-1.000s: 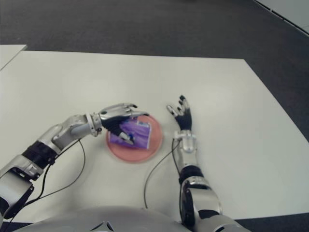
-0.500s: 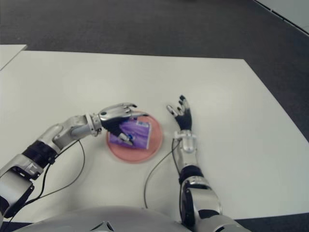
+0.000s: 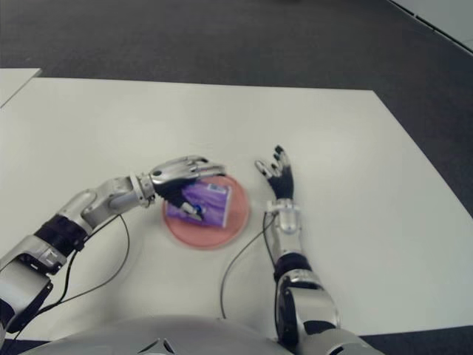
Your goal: Put the tissue paper into the plate.
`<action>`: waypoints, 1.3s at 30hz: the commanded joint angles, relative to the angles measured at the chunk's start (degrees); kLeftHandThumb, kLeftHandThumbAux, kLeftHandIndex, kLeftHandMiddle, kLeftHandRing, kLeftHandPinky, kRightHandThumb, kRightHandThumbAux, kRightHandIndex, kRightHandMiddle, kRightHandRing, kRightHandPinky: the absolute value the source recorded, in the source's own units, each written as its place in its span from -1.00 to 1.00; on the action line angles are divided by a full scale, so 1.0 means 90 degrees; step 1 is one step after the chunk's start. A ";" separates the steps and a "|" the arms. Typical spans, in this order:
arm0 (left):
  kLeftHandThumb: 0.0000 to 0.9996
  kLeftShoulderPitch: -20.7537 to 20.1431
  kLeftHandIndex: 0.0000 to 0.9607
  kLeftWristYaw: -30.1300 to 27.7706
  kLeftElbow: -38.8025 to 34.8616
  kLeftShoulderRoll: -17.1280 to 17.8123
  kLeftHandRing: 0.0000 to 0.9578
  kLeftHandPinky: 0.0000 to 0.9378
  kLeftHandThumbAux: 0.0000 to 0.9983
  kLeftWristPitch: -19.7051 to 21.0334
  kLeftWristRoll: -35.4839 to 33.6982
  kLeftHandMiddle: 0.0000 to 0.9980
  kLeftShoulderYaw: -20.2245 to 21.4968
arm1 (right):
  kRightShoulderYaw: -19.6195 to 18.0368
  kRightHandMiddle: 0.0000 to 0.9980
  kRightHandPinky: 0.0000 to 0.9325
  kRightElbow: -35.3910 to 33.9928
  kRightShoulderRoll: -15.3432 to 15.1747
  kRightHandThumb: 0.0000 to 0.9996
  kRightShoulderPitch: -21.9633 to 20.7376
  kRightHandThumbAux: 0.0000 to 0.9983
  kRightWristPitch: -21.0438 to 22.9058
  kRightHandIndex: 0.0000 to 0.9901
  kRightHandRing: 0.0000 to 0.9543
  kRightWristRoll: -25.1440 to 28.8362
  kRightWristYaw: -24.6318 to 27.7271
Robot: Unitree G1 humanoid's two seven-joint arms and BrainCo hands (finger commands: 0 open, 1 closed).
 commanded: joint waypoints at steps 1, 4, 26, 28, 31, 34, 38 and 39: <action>-0.94 0.0070 -1.00 0.0081 0.0151 0.0042 -1.00 -1.00 -0.34 0.0151 0.0087 -1.00 0.0106 | 0.0002 -0.91 -0.84 0.0443 0.0157 -0.77 0.0476 0.22 0.0332 -0.96 -0.91 -0.0003 -0.0020; -0.94 0.0054 -1.00 0.0062 0.0024 0.0044 -1.00 -1.00 -0.33 0.0175 -0.0077 -1.00 0.0263 | 0.0003 -0.91 -0.84 0.0457 0.0159 -0.77 0.0467 0.22 0.0331 -0.96 -0.91 -0.0005 -0.0024; -0.89 0.0048 -1.00 0.0102 -0.0373 -0.0192 -1.00 -1.00 -0.40 0.0565 -0.0593 -1.00 0.0859 | 0.0013 -0.91 -0.84 0.0510 0.0165 -0.77 0.0437 0.22 0.0316 -0.96 -0.91 -0.0009 -0.0044; -0.88 0.0061 -1.00 0.0071 -0.0432 -0.0199 -1.00 -1.00 -0.42 0.0600 -0.0627 -1.00 0.0903 | 0.0014 -0.91 -0.84 0.0510 0.0165 -0.77 0.0436 0.22 0.0316 -0.96 -0.91 -0.0008 -0.0045; -0.87 0.0068 -1.00 0.0021 -0.0553 -0.0190 -1.00 -1.00 -0.45 0.0703 -0.0634 -1.00 0.0972 | 0.0017 -0.91 -0.84 0.0513 0.0168 -0.77 0.0433 0.22 0.0317 -0.96 -0.91 -0.0009 -0.0050; -0.87 0.0086 -1.00 0.0025 -0.0623 -0.0198 -1.00 -1.00 -0.46 0.0773 -0.0599 -1.00 0.1011 | 0.0018 -0.91 -0.84 0.0514 0.0168 -0.77 0.0432 0.22 0.0316 -0.96 -0.91 -0.0009 -0.0051; -0.88 0.0112 -1.00 0.0060 -0.0708 -0.0201 -1.00 -1.00 -0.45 0.0847 -0.0595 -1.00 0.1055 | 0.0018 -0.91 -0.84 0.0517 0.0168 -0.77 0.0435 0.22 0.0312 -0.96 -0.91 -0.0009 -0.0051; -0.88 0.0116 -1.00 0.0051 -0.0720 -0.0203 -1.00 -1.00 -0.45 0.0855 -0.0618 -1.00 0.1065 | 0.0019 -0.91 -0.84 0.0516 0.0168 -0.77 0.0435 0.22 0.0312 -0.96 -0.91 -0.0009 -0.0052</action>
